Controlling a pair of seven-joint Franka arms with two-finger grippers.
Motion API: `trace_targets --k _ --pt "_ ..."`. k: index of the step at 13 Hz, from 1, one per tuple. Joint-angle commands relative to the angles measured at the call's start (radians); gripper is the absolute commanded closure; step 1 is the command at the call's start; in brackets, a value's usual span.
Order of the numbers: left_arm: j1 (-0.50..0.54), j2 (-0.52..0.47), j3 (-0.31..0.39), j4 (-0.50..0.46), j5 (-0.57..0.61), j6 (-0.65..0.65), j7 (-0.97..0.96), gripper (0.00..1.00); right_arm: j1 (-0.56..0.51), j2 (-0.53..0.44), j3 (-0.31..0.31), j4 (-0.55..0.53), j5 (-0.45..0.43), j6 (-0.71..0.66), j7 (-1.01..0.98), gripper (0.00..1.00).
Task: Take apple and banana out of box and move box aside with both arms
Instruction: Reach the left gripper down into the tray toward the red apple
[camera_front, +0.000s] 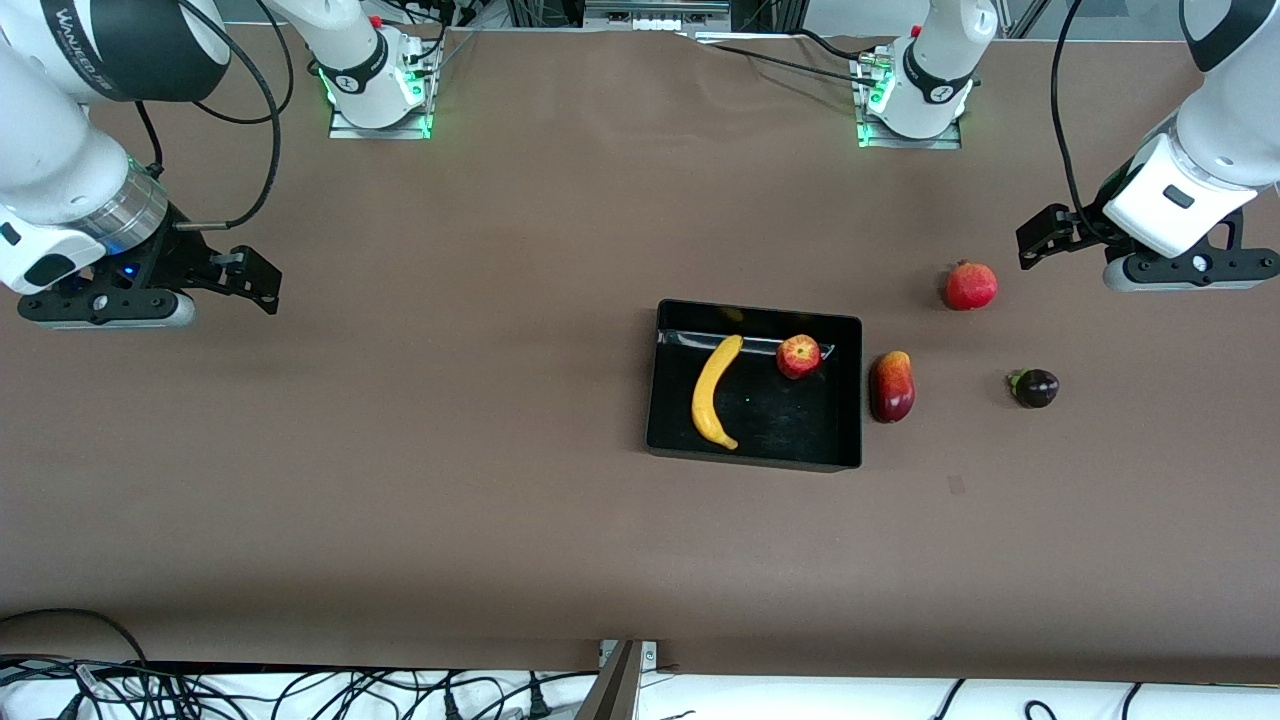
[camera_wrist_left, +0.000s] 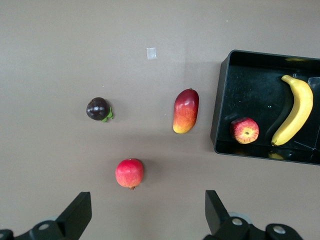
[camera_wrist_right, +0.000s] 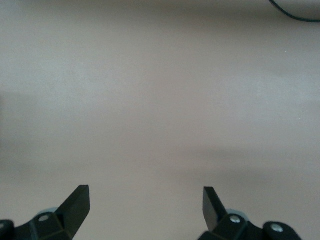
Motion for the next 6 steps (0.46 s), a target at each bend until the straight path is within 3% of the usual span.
trace_targets --k 1,6 --pt "0.004 0.019 0.002 0.038 -0.021 -0.026 0.004 0.0 -0.014 0.002 0.014 0.013 -0.011 -0.008 0.012 0.0" --pt "-0.008 0.027 -0.001 0.049 -0.019 -0.048 -0.042 0.0 -0.014 0.002 0.014 0.013 -0.011 -0.008 0.012 0.0"
